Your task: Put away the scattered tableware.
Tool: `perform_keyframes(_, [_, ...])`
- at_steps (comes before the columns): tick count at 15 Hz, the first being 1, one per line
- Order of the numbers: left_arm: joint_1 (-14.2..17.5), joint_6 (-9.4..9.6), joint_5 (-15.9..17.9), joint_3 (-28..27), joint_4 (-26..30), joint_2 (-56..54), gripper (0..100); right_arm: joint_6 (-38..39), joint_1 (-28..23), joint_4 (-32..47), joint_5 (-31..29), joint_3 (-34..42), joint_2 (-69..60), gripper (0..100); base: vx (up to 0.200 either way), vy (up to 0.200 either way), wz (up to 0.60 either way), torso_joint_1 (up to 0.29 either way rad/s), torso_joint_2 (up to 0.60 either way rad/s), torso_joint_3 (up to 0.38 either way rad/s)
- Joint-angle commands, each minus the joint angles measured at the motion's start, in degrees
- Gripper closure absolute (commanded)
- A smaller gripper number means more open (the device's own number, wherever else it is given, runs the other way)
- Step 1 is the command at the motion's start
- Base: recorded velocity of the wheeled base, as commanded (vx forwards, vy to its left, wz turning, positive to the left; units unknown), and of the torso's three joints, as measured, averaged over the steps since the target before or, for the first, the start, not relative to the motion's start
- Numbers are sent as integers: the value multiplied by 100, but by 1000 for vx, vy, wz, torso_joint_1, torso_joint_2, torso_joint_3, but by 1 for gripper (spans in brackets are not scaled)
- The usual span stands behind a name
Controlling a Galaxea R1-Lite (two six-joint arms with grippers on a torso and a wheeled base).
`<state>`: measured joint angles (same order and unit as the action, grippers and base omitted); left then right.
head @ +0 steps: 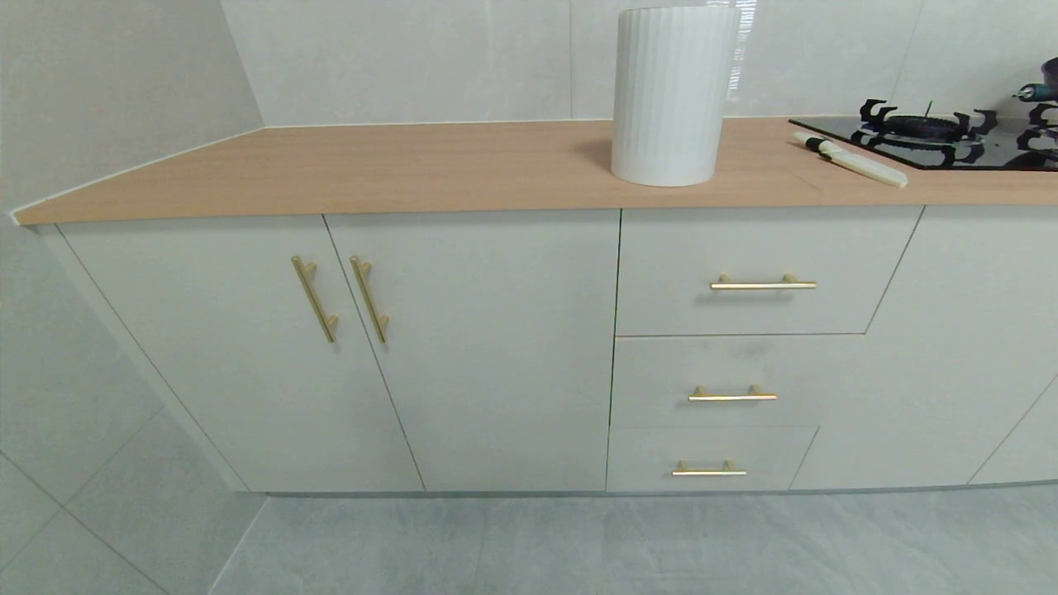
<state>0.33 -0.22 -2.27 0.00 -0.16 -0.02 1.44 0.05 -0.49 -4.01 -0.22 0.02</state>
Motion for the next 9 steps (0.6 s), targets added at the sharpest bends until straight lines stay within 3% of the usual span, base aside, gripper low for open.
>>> perform_keyframes(1, [2,-4,-2,0,-2,2,0,-21,4,163,366,-13,-2,0,0,0,0,0,0,0])
perform_keyframes(9, [2,-4,-2,0,-2,2,0,-38,4,128,383,-13,-2,0,0,0,0,0,0,0])
